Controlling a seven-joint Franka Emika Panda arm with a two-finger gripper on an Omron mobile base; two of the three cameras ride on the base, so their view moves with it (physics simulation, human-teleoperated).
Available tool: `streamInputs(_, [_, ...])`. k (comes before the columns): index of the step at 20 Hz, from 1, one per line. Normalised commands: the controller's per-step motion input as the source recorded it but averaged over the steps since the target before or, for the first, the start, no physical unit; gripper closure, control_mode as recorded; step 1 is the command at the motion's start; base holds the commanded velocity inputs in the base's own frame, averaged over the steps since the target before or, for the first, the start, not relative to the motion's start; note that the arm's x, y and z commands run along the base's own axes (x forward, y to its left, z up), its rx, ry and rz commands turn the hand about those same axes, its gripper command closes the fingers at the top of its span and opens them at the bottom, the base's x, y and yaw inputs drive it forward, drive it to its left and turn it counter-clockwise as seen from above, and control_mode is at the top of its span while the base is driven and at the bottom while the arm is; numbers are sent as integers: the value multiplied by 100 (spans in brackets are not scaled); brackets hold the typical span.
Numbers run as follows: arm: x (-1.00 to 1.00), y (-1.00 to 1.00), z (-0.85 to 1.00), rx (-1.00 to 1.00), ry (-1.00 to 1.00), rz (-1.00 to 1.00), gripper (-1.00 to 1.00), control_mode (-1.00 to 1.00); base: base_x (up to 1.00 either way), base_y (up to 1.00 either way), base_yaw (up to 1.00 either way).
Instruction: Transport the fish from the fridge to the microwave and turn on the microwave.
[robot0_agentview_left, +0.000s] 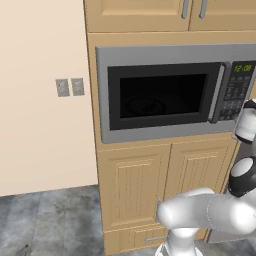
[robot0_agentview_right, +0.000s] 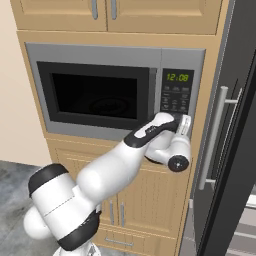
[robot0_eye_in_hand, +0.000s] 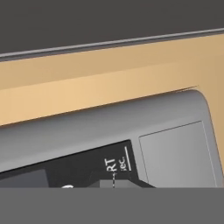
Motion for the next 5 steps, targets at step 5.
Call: streamInputs(5, [29, -8, -13, 0, 0, 0, 100, -100, 0, 0, 0])
